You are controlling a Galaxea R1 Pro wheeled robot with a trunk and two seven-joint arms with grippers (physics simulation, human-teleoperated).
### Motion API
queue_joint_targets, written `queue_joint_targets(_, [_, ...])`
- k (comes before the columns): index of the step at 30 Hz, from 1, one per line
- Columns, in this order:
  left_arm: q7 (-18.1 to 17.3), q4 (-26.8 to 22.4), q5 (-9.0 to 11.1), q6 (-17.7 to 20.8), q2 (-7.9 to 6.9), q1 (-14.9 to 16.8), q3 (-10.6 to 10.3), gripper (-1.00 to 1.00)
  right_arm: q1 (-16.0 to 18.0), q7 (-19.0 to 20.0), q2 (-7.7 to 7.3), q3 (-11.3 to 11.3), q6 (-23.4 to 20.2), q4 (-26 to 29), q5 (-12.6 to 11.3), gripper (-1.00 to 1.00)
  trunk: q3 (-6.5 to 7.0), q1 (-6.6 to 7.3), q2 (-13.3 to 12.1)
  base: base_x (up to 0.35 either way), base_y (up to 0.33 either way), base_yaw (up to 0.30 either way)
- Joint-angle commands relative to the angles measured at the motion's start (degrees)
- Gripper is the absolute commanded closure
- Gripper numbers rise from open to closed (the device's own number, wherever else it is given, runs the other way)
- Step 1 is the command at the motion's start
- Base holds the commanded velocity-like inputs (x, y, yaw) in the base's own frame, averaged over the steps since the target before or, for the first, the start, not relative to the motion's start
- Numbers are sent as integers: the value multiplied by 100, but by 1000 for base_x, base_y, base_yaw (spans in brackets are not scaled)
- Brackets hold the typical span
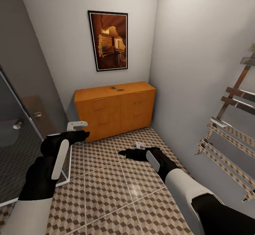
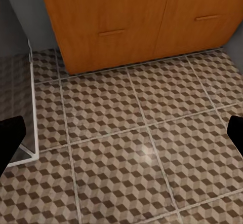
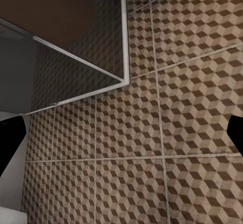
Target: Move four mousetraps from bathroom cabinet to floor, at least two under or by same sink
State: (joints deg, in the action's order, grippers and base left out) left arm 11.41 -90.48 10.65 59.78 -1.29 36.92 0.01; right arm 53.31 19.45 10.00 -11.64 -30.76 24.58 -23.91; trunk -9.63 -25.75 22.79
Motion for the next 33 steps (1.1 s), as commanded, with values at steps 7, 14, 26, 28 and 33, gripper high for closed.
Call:
queue_joint_targets(7, [47, -10, 69, 22, -3, 3, -1, -100, 4, 2, 0, -5, -19, 3, 0, -100, -11, -4, 12, 0, 0, 0])
queue_joint_targets(14, [41, -15, 76, 22, -3, 0, -7, -100, 4, 1, 0, -5, -18, -2, 0, -100, 12, -4, 12, 0, 0, 0])
queue_joint_targets(26, [39, -23, 79, 22, -3, 0, -30, -100, -10, 0, 0, -5, -18, 5, 6, -100, 104, -4, 12, 0, 0, 0])
queue_joint_targets(28, [38, -24, 80, 22, -3, 0, -45, -100, -11, 0, 0, -5, -18, 6, 6, -100, 121, -4, 12, 0, 0, 0])
queue_joint_targets(33, [42, -39, 79, 22, -3, -1, -96, -100, -13, 3, 0, -5, -18, 11, 8, -100, 166, -4, 12, 0, 0, 0])
